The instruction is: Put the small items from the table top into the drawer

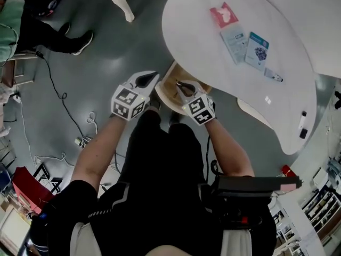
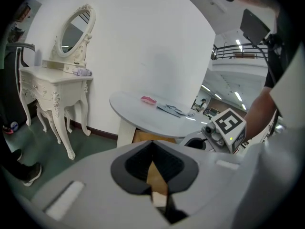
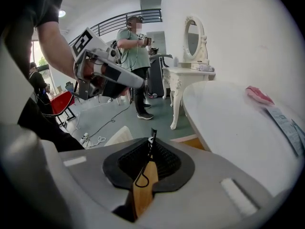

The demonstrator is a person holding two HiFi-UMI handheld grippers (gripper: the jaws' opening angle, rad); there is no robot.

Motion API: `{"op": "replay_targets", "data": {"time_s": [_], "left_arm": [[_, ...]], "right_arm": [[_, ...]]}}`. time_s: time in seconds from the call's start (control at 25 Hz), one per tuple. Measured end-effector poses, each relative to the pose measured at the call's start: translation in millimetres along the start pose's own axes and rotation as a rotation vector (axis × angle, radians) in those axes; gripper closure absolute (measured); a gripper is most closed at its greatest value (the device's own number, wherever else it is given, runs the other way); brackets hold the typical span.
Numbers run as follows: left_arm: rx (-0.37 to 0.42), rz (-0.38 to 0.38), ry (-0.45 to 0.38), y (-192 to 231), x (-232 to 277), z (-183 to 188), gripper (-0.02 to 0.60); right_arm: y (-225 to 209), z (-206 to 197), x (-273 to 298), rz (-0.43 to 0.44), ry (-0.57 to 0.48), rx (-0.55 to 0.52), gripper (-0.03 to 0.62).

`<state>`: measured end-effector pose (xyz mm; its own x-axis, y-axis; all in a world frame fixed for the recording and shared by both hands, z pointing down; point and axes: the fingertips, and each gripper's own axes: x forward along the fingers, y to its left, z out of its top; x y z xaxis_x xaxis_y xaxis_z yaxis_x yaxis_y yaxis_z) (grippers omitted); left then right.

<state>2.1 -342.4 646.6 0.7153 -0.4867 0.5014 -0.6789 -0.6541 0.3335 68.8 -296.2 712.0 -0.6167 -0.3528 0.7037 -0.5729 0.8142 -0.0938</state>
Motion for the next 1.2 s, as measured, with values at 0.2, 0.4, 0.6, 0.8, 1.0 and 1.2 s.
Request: {"op": "replay_targets", "data": {"time_s": [0.2,0.4,0.6,0.8,1.0,1.2], "left_arm": [[0.002,-0.016,0.032,8,7,-10,0.580],[0.020,-0.036,0.056,12,20,-20,0.580],[0.011,-0.039,0.053,24,32,-25,0.580],[0.020,-0.033,0.058,36,43,-32,0.580],[0.032,-0.044,0.085,41,53,-45,0.580],[0.033,-0.041,0.094,49,59,-54,0.580]], "right_arm": [[0,-20,22,0.028,0.076,-0.030,0.560],[-3,-36,40,0.029,0.144,-0.069,0.560],[-10,-49,59,0.035,0.193,-0.056,0.560],[-15,-68,76,0.048,0.257,-0.052,0.560],[-24,-86,92,0.021,0.306,-0.056,0.559],[-35,-97,107,-0.011,0.329,-0.035,0.559]]}}
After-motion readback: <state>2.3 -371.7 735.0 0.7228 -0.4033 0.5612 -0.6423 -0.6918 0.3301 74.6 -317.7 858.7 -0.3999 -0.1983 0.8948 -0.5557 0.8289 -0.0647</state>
